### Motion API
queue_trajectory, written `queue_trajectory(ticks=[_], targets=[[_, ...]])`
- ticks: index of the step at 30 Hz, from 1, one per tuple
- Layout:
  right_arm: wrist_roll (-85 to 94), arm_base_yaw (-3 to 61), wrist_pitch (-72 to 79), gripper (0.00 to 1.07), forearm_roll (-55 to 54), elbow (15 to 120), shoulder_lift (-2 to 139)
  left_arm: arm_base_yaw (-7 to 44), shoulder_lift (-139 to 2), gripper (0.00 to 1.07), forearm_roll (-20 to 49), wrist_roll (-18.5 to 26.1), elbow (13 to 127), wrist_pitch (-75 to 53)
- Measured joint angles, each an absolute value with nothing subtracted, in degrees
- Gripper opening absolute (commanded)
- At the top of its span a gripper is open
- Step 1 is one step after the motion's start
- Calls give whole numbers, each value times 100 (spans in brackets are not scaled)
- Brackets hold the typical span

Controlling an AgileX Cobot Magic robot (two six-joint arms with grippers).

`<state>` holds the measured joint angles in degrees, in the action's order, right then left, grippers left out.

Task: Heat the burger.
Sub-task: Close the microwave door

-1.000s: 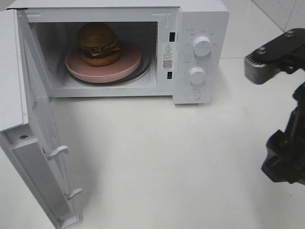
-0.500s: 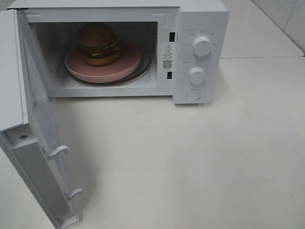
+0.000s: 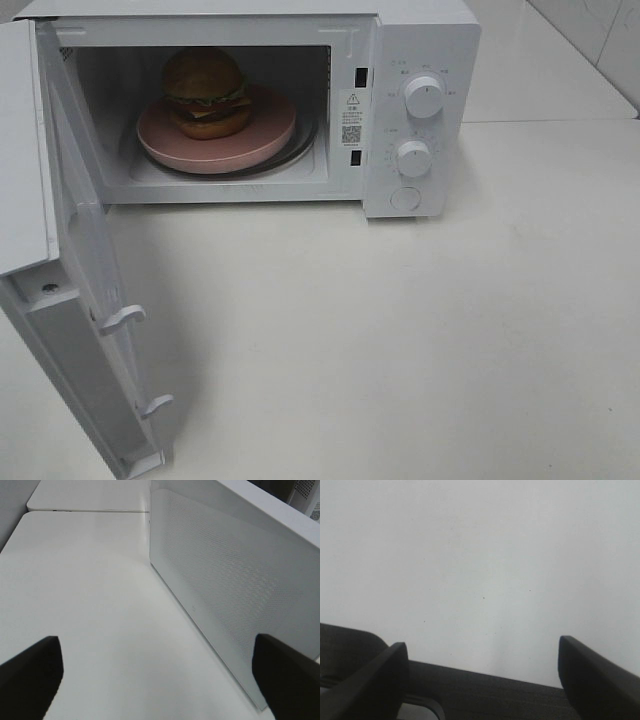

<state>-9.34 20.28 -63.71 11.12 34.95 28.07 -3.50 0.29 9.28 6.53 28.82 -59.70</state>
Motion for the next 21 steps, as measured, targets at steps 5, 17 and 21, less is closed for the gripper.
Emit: queue_trajectory(ticks=[5, 17, 21], targets=[[-934, 1696, -6154, 77, 1106, 3157, 2206, -350, 29, 98, 928, 653, 2882, -5970], [-934, 985, -5827, 77, 1071, 2911, 688, -350, 29, 98, 928, 653, 2882, -5970], [-934, 882, -5827, 77, 1066, 2911, 470, -350, 29, 98, 928, 653, 2882, -5970]])
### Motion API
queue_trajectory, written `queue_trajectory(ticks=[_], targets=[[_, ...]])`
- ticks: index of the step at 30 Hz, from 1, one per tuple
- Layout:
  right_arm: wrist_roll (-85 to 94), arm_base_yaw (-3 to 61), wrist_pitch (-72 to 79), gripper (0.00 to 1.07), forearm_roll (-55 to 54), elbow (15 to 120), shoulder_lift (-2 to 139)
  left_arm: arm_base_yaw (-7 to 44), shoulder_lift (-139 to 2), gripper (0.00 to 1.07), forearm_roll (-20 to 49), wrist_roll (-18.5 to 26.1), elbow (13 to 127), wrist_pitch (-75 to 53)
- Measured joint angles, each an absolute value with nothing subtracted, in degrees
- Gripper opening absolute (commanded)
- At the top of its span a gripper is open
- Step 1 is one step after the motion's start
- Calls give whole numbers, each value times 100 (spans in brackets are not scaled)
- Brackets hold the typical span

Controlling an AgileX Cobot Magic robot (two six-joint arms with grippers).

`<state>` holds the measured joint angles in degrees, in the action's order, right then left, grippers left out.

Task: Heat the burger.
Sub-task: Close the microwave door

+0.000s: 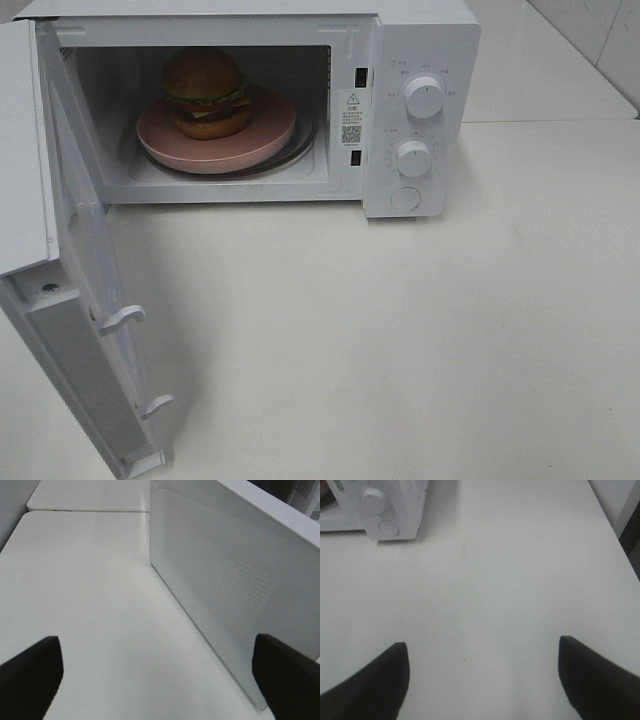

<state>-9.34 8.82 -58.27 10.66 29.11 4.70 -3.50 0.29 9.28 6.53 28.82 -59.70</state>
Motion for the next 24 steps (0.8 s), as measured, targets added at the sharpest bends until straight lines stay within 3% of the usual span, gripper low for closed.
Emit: queue_trajectory(ticks=[24], targets=[[-991, 636, -5827, 77, 1031, 2911, -29, -350, 29, 98, 928, 653, 2882, -5970]])
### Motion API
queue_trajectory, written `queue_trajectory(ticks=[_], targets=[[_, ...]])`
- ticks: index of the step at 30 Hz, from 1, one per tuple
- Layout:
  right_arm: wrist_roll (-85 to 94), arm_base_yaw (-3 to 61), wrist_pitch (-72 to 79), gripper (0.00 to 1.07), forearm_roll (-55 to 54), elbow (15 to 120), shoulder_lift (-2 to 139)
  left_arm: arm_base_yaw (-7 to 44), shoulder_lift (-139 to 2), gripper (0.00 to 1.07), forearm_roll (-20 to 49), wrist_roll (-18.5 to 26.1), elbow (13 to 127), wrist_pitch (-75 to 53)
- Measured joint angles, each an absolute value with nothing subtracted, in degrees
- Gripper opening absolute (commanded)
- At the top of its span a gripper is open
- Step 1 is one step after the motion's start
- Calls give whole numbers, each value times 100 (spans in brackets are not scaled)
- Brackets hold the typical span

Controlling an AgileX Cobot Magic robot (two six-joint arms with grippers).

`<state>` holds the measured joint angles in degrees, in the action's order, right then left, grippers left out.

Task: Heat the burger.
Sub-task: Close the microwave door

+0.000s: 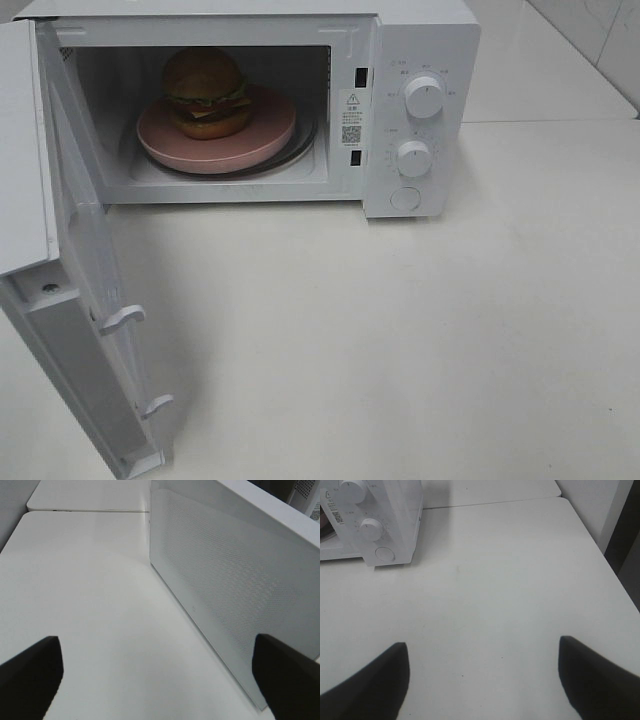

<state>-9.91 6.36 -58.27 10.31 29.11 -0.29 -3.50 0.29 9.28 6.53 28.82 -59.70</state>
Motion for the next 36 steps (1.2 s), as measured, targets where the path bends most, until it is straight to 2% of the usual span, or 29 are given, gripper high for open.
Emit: queue_trajectory(ticks=[36], targets=[[-1049, 636, -5827, 77, 1031, 2911, -29, -350, 29, 98, 928, 653, 2882, -5970]])
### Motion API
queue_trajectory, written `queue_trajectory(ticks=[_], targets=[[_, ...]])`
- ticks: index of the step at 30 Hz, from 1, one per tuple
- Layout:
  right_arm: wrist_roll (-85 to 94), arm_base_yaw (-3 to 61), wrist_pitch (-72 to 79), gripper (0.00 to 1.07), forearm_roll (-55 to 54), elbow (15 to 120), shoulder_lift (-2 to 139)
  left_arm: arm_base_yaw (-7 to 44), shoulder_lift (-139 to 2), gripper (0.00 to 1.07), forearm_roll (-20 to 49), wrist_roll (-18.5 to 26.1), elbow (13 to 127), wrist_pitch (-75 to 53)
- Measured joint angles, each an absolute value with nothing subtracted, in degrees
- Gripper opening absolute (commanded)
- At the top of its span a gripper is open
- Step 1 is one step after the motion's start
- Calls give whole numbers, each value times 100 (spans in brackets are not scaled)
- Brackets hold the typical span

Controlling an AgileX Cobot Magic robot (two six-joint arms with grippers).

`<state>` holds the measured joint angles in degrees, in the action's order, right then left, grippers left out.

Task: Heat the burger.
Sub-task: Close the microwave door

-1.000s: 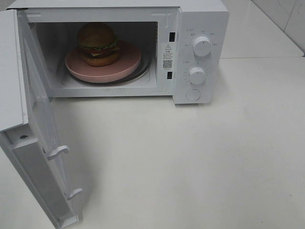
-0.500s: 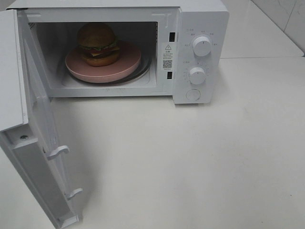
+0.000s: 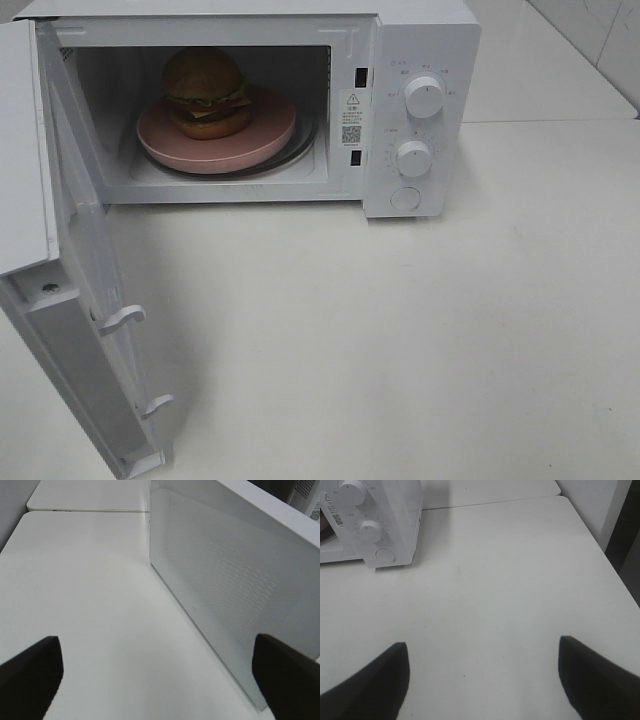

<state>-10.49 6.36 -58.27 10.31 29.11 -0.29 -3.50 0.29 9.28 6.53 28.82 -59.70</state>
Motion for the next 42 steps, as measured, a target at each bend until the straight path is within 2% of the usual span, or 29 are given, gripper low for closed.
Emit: queue_trajectory(ticks=[11, 14, 15, 17, 18, 19, 20, 21, 22, 23, 24, 25, 26, 27, 28, 29, 36, 42], targets=[[-1049, 636, -5827, 77, 1031, 2911, -29, -350, 29, 98, 928, 607, 2882, -5964], [-1049, 636, -5827, 77, 1031, 2911, -29, -350, 29, 94, 928, 607, 2956, -5919], [-1049, 636, -5827, 77, 1031, 2911, -29, -350, 29, 86, 877, 607, 3019, -5741], [-1049, 636, -5827, 77, 1031, 2911, -29, -350, 29, 82, 819, 607, 3031, -5655], [-1049, 636, -5827, 77, 1031, 2911, -29, -350, -40, 71, 728, 607, 3042, -5506], [-1049, 636, -5827, 77, 1031, 2911, -29, -350, -40, 71, 728, 607, 3042, -5506], [-1049, 636, -5827, 77, 1031, 2911, -29, -350, -97, 64, 693, 607, 3048, -5420], [-1049, 636, -5827, 77, 1031, 2911, -29, -350, -235, 52, 642, 607, 3048, -5231], [-1049, 636, -5827, 77, 1031, 2911, -29, -350, -235, 52, 642, 607, 3048, -5231], [-1049, 636, -5827, 77, 1031, 2911, -29, -350, -390, 40, 625, 607, 3048, -5002], [-1049, 636, -5827, 77, 1031, 2911, -29, -350, -481, 33, 625, 607, 3048, -4864], [-1049, 636, -5827, 77, 1031, 2911, -29, -350, -481, 33, 625, 607, 3048, -4864], [-1049, 636, -5827, 77, 1031, 2911, -29, -350, -653, 20, 625, 607, 3048, -4589], [-1049, 636, -5827, 77, 1031, 2911, -29, -350, -653, 20, 625, 607, 3048, -4589], [-1049, 636, -5827, 77, 1031, 2911, -29, -350, -756, 12, 625, 607, 3048, -4475], [-1049, 636, -5827, 77, 1031, 2911, -29, -350, -963, 0, 625, 607, 3048, -4297], [-1049, 636, -5827, 77, 1031, 2911, -29, -350, -1570, 0, 584, 607, 2848, -3598], [-1049, 636, -5827, 77, 1031, 2911, -29, -350, -2040, 0, 487, 607, 1982, -2217]])
